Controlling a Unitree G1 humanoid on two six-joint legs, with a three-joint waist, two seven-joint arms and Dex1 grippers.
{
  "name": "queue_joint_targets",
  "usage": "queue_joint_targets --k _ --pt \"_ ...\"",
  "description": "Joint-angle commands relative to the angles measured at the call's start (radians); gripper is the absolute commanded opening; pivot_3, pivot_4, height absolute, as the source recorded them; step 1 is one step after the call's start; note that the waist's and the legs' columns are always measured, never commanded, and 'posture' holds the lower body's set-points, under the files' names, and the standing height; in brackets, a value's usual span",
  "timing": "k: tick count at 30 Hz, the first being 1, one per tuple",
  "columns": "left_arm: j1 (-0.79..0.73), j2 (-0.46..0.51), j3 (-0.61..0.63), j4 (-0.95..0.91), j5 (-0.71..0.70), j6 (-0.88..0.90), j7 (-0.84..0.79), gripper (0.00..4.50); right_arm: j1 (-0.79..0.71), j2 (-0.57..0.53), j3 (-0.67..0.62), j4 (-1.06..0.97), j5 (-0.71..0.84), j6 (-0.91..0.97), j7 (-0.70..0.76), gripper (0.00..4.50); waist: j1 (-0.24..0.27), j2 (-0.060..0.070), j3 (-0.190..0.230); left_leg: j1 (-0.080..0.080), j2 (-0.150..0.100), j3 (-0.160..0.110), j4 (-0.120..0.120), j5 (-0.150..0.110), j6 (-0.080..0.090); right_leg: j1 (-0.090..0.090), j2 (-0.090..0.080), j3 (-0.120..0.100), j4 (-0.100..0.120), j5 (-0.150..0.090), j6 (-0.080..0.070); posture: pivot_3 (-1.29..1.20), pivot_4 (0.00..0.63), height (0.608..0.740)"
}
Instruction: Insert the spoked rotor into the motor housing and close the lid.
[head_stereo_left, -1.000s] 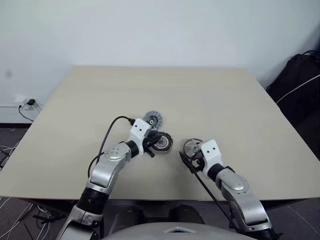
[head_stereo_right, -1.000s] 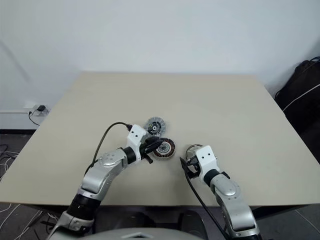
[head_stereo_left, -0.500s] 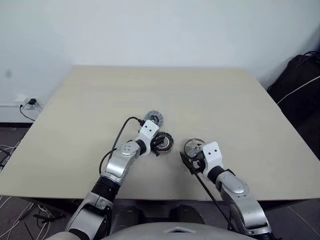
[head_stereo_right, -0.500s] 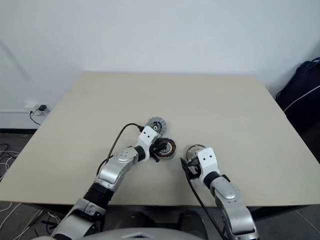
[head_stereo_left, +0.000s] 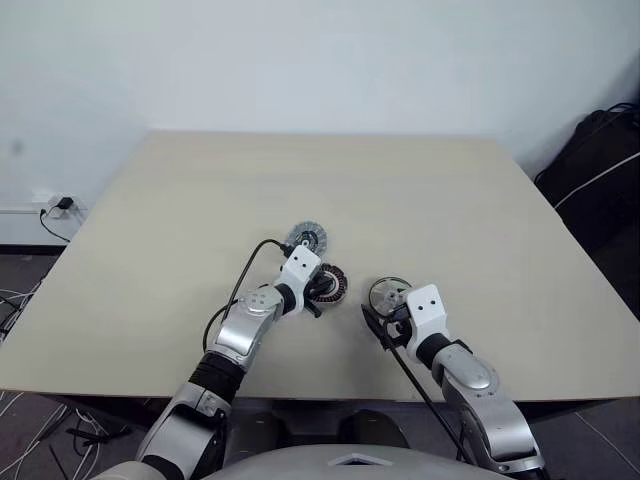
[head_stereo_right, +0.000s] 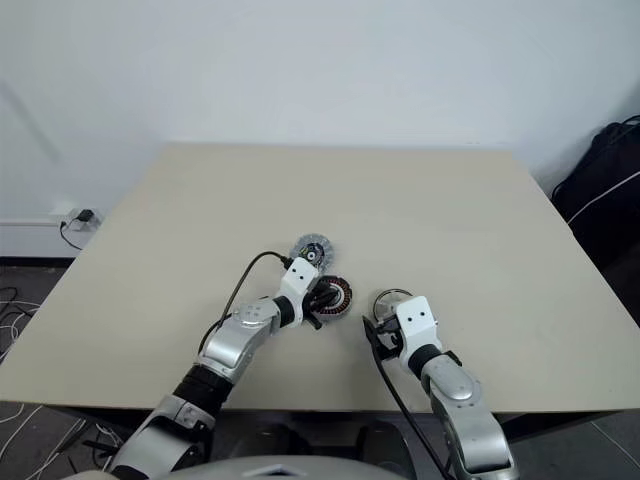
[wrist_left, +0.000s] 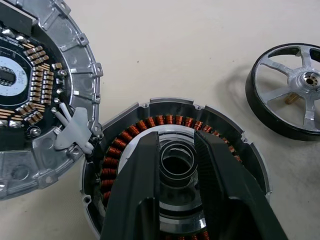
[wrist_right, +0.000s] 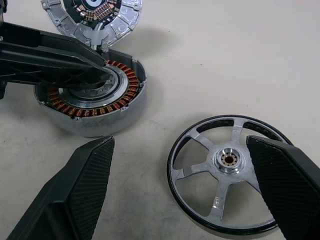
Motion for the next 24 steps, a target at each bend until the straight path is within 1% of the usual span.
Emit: queue_joint_targets --k 1,3,8,12,15,18,22,24 --pt "-0.030 -0.012 -0.006 0.005 0.014 -0.017 -0.006 0.67 -0.010 0.004 -0.010 -0.050 0.000 -0.015 -0.008 4.50 0.000 0.000 0.000 0.000 0.000 0.000 0.000 0.000 0.000 0.000 0.000 0.000 0.000 0.000 0.000 0.00 0.000 0.740" --pt "-0.030 -0.014 -0.003 0.006 0.012 -0.013 -0.012 1.41 -0.010 0.005 -0.009 -0.051 0.000 -0.014 -0.010 4.50 0.000 0.000 0.000 0.000 0.000 0.000 0.000 0.000 0.000 0.000 0.000 0.000 0.000 0.000 0.000 0.00 0.000 0.740" --pt "-0.013 -0.013 0.017 -0.036 0.005 -0.021 -0.009 2.96 -0.011 0.008 -0.007 -0.058 0.001 -0.009 -0.013 4.50 0.000 0.000 0.000 0.000 0.000 0.000 0.000 0.000 0.000 0.000 0.000 0.000 0.000 0.000 0.000 0.00 0.000 0.740" --pt "0.012 -0.007 0.039 -0.126 -0.016 -0.016 -0.012 2.96 -0.013 0.007 -0.005 -0.061 0.003 -0.004 -0.012 4.50 0.000 0.000 0.000 0.000 0.000 0.000 0.000 0.000 0.000 0.000 0.000 0.000 0.000 0.000 0.000 0.00 0.000 0.740" --pt "0.045 0.001 0.054 -0.220 -0.040 0.005 -0.014 2.29 -0.022 0.008 0.000 -0.064 0.003 0.004 -0.010 4.50 -0.001 0.000 0.000 0.000 0.000 0.000 0.000 0.000 0.000 0.000 0.000 0.000 0.000 0.000 0.000 0.00 0.000 0.740" --pt "0.102 0.025 0.067 -0.318 -0.063 0.028 -0.021 1.28 -0.046 0.018 0.006 -0.072 0.020 0.030 -0.005 4.50 -0.002 0.000 0.000 0.000 0.000 0.000 0.000 0.000 0.000 0.000 0.000 0.000 0.000 0.000 0.000 0.00 0.000 0.740" --pt "0.192 0.073 0.098 -0.421 -0.076 0.045 -0.006 0.02 -0.105 0.023 0.028 -0.069 0.002 0.111 -0.014 4.50 -0.003 0.001 -0.001 0.000 0.000 0.000 0.000 0.000 0.000 0.000 0.000 0.000 0.000 0.000 0.000 0.00 0.000 0.740" --pt "0.243 0.101 0.118 -0.463 -0.074 0.046 0.005 0.02 -0.152 0.019 0.058 -0.067 -0.012 0.158 -0.008 4.50 -0.004 0.001 -0.001 0.000 0.000 0.000 0.000 0.000 0.000 0.000 0.000 0.000 0.001 0.000 0.000 0.00 0.000 0.740"
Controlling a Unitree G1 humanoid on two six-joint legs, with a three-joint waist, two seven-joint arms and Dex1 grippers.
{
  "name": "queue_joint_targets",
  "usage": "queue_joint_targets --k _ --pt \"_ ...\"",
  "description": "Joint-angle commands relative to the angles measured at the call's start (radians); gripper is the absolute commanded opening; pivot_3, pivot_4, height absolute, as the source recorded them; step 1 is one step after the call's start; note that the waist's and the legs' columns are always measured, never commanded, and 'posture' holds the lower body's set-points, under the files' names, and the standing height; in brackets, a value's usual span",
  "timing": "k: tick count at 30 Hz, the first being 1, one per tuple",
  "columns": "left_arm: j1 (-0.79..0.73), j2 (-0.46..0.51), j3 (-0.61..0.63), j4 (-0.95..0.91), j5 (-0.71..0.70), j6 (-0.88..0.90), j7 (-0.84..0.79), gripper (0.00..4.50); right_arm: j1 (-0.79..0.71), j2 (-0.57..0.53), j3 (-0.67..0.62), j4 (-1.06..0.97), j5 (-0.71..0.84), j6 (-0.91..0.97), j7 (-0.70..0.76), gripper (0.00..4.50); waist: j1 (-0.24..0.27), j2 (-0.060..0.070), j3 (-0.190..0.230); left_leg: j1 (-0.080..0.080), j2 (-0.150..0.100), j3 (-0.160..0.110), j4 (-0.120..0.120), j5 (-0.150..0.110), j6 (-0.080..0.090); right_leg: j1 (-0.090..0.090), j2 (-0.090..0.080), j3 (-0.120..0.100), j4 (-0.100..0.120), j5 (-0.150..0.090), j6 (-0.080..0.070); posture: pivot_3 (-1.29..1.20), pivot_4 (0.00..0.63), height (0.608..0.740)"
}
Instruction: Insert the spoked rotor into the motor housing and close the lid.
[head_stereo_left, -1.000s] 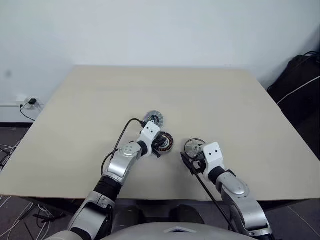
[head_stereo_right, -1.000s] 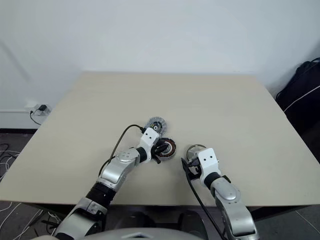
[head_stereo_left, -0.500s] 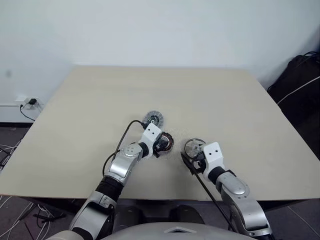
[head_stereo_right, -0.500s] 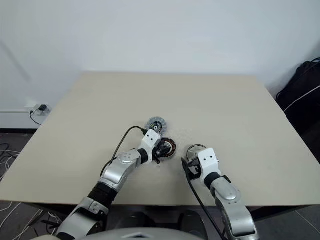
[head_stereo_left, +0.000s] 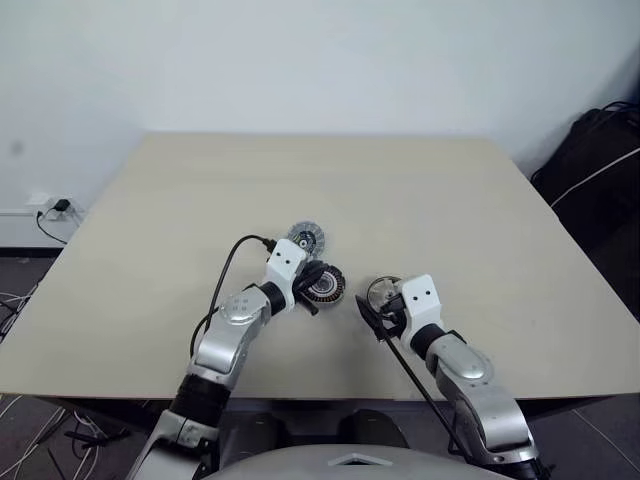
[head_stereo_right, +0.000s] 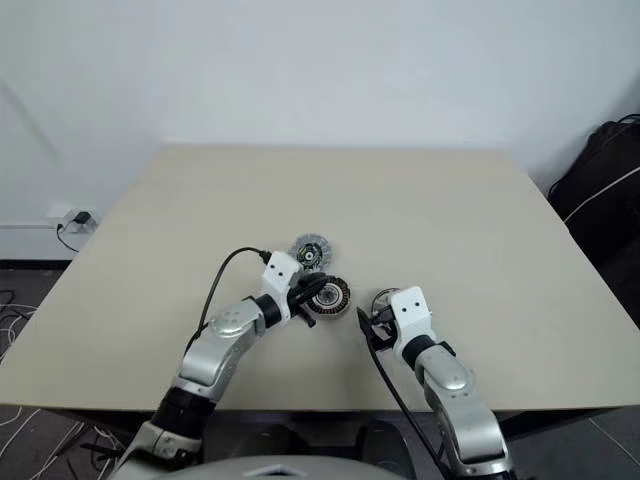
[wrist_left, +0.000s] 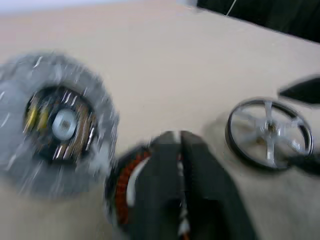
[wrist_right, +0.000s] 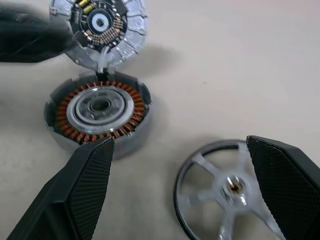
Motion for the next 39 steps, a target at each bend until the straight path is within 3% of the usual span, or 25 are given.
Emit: queue_joint_targets --k 1,4,12,20,27,32,39 --pt "0.042 0.033 0.038 -0.098 -0.009 0.001 0.017 0.02 -0.071 -0.005 0.036 -0.036 -0.016 0.062 0.002 4.50 0.000 0.000 0.000 0.000 0.000 0.000 0.000 0.000 0.000 0.000 0.000 0.000 0.000 0.000 0.000 0.00 0.000 0.740" --pt "0.108 0.062 0.058 -0.136 -0.014 -0.023 0.017 0.00 -0.142 -0.010 0.081 -0.028 -0.024 0.136 0.017 3.89 0.002 0.000 0.000 0.000 0.000 0.000 0.000 0.000 0.000 0.000 0.000 0.000 0.000 0.000 0.000 0.00 0.000 0.740" --pt "0.262 0.088 0.081 -0.209 0.024 -0.124 0.080 0.00 -0.348 0.006 0.197 0.066 -0.063 0.305 0.033 1.27 0.000 0.000 0.000 -0.001 0.000 0.000 -0.001 0.000 0.000 -0.001 -0.001 0.000 -0.001 0.003 -0.005 0.00 0.000 0.740" --pt "0.320 0.071 0.078 -0.226 0.028 -0.142 0.142 0.00 -0.435 -0.021 0.276 0.135 -0.083 0.409 0.071 1.27 -0.001 0.000 0.000 -0.004 -0.001 0.000 -0.001 0.000 0.000 -0.004 -0.001 -0.001 -0.001 0.003 -0.005 0.00 0.000 0.740" --pt "0.329 0.072 0.069 -0.228 0.032 -0.141 0.155 0.00 -0.476 -0.016 0.303 0.215 -0.099 0.391 0.078 1.27 -0.007 0.000 0.000 -0.009 -0.001 0.000 0.000 0.001 -0.001 -0.008 0.000 -0.002 0.000 0.003 -0.005 0.00 0.000 0.740" --pt "0.326 0.072 0.070 -0.227 0.029 -0.137 0.161 0.00 -0.495 -0.008 0.294 0.218 -0.103 0.389 0.080 0.02 -0.007 0.000 0.000 -0.010 -0.001 0.001 0.000 0.001 -0.001 -0.009 0.000 -0.002 0.000 0.004 -0.004 0.00 0.000 0.740" --pt "0.319 0.068 0.068 -0.219 0.027 -0.142 0.160 0.00 -0.497 -0.013 0.295 0.221 -0.107 0.383 0.085 0.02 -0.010 0.000 0.000 -0.011 -0.001 0.001 0.000 0.001 -0.002 -0.010 0.000 -0.002 0.000 0.004 -0.004 0.00 0.000 0.740"
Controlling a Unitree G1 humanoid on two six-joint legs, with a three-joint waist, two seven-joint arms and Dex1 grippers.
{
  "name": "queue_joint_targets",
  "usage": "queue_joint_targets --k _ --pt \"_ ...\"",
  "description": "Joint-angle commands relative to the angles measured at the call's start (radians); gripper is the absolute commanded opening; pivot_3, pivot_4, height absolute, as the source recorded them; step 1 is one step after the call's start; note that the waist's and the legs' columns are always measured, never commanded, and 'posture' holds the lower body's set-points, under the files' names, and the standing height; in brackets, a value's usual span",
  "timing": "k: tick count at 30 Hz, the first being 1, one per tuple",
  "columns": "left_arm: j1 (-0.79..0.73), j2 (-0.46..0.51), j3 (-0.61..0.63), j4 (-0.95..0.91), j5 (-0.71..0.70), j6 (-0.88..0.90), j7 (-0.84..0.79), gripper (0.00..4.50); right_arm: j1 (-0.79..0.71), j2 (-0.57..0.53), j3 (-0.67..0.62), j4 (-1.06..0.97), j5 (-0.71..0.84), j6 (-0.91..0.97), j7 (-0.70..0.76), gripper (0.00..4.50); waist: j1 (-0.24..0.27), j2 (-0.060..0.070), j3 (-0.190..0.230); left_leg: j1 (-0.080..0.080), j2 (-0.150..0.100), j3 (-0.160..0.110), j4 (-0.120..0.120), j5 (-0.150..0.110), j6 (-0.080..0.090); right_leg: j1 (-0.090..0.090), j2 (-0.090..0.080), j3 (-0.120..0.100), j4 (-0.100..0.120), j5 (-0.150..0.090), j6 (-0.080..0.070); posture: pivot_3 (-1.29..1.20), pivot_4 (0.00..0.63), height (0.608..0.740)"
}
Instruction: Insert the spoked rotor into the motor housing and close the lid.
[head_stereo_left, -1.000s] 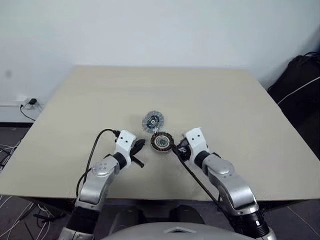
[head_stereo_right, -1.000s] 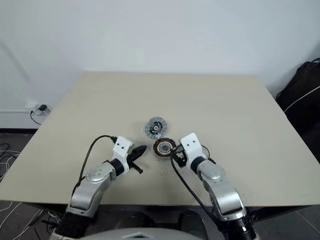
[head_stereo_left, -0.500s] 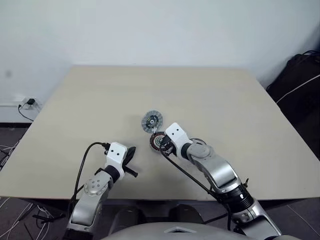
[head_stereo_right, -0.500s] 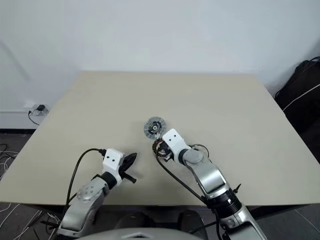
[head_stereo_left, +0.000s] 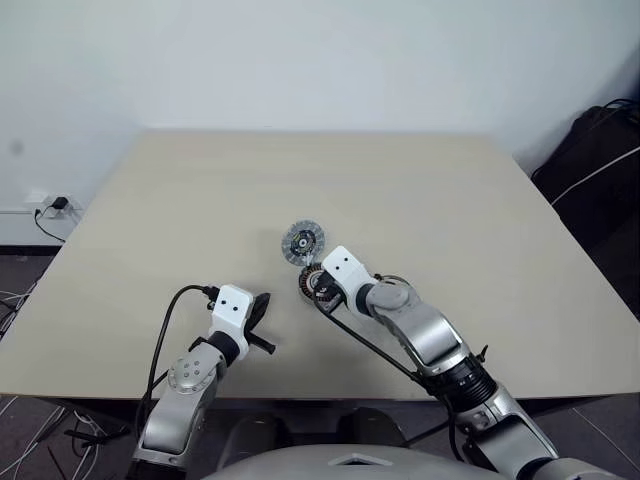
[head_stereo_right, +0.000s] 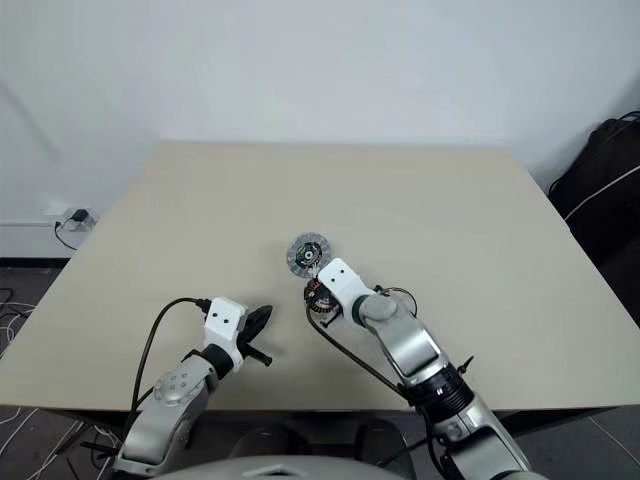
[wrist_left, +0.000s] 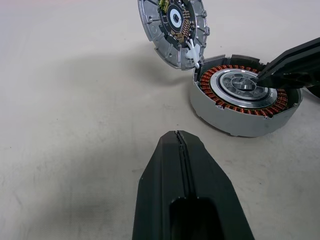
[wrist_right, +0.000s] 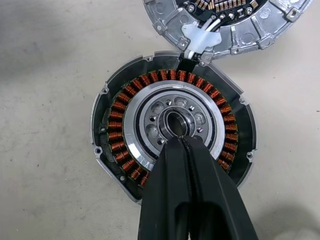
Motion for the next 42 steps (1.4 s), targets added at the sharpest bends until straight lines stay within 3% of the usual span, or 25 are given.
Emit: queue_joint_targets --k 1,23,42 --pt "-0.015 -0.007 -0.006 -0.034 0.005 -0.026 0.004 0.00 -0.021 0.001 -0.014 -0.017 -0.007 -0.024 0.004 0.02 -0.001 0.000 0.000 0.000 0.000 0.000 0.000 0.000 0.000 0.000 0.000 0.000 0.000 0.000 0.000 0.00 0.000 0.740" --pt "-0.021 -0.008 -0.007 -0.028 0.001 -0.015 0.005 0.00 -0.073 0.071 0.001 0.118 -0.063 -0.137 -0.019 0.02 -0.009 0.000 0.000 0.000 0.000 0.001 0.000 0.001 -0.002 0.000 0.001 0.001 0.001 0.001 0.001 0.00 0.000 0.740" --pt "-0.034 -0.009 -0.009 -0.010 0.000 -0.017 0.007 0.00 -0.036 0.059 0.012 0.078 -0.063 -0.111 0.023 0.02 -0.013 0.000 -0.001 0.000 0.000 0.001 0.000 0.002 -0.004 0.000 0.001 0.001 0.001 0.002 0.001 0.00 0.000 0.740"
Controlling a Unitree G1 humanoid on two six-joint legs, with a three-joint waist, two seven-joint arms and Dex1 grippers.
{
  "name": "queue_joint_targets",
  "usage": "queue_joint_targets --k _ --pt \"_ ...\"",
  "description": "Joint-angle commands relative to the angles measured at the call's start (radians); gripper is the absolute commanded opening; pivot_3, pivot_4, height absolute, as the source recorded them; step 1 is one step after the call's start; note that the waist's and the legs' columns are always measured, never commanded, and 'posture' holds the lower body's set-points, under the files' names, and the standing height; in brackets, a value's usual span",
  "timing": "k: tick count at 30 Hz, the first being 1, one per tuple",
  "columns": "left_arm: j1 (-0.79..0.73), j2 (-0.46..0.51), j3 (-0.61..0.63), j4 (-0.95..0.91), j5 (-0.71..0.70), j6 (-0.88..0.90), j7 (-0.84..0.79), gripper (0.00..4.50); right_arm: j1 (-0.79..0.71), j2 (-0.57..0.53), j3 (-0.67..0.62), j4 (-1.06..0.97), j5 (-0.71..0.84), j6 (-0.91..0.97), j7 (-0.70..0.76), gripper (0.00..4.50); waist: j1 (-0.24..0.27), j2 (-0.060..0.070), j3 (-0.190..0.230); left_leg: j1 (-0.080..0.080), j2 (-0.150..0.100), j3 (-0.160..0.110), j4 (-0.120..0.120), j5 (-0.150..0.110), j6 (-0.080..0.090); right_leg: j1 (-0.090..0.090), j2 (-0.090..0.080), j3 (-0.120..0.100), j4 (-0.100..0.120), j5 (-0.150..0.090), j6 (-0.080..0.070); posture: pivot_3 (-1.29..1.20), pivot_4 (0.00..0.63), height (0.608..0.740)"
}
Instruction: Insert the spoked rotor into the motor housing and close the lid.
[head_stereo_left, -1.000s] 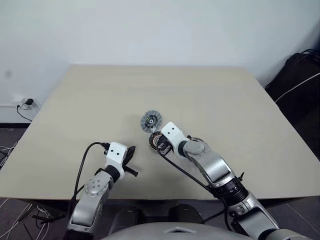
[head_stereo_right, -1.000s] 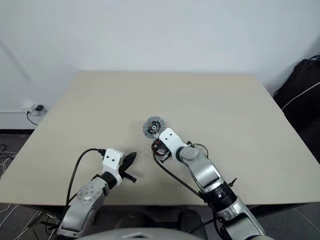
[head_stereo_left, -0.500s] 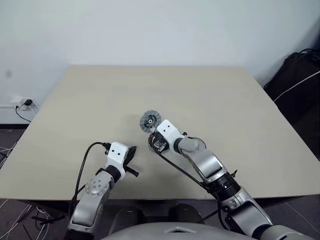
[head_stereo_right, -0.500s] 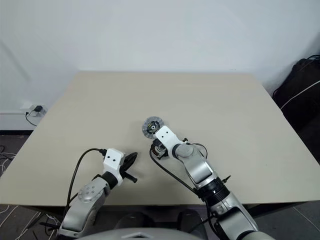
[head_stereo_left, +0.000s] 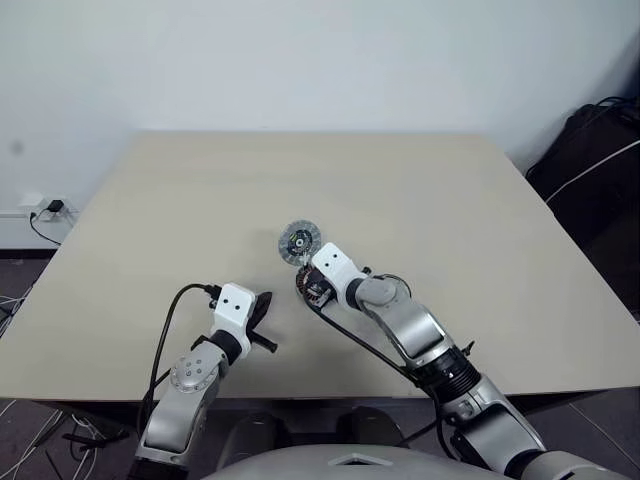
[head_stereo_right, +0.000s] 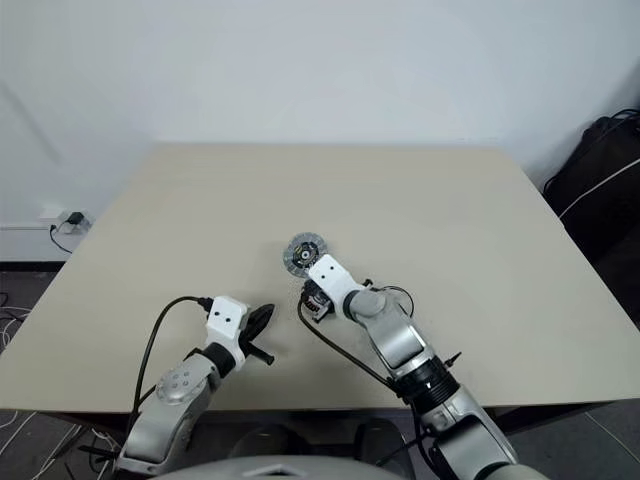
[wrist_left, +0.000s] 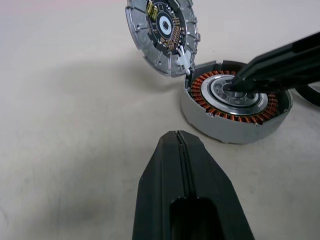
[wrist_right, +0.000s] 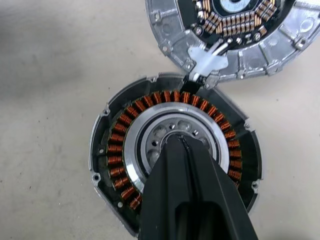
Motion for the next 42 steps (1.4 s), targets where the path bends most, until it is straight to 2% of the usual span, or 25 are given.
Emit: queue_joint_targets --k 1,12,20,28,42 --pt "-0.020 -0.006 0.001 -0.011 0.001 -0.017 0.001 0.00 0.003 0.003 -0.003 -0.046 -0.005 0.008 0.002 0.02 0.000 0.000 0.000 0.000 0.000 0.000 0.000 0.000 0.000 0.000 0.000 0.000 0.000 0.000 0.000 0.00 0.000 0.740" --pt "-0.019 -0.008 0.002 -0.004 -0.001 -0.015 0.000 0.00 0.036 -0.022 0.016 -0.082 0.000 0.012 0.041 0.02 0.000 -0.001 -0.003 0.000 0.000 0.000 0.000 0.000 0.000 0.000 0.000 0.000 0.000 0.000 0.000 0.00 0.000 0.740" --pt "-0.016 -0.009 0.003 -0.003 -0.004 -0.014 0.000 0.00 0.037 0.009 -0.064 -0.065 -0.015 -0.046 -0.052 0.02 0.000 -0.001 -0.003 0.000 0.000 0.000 0.000 0.001 -0.001 0.000 0.000 0.000 0.000 0.000 0.000 0.00 0.000 0.740" --pt "-0.020 -0.007 0.002 0.000 -0.004 -0.015 -0.004 0.00 0.036 0.034 -0.080 -0.047 -0.025 -0.075 -0.091 0.02 0.000 -0.001 -0.003 0.000 0.000 0.000 0.000 0.004 -0.006 -0.001 -0.001 0.001 0.000 0.001 0.002 0.00 0.000 0.740" --pt "-0.026 -0.006 0.006 0.005 -0.002 -0.014 -0.005 0.00 0.037 0.025 -0.059 -0.041 -0.030 -0.075 -0.052 0.02 0.000 -0.001 -0.003 0.000 0.001 0.000 0.000 0.004 -0.006 -0.001 0.000 0.001 0.001 0.002 -0.001 0.00 0.000 0.740"
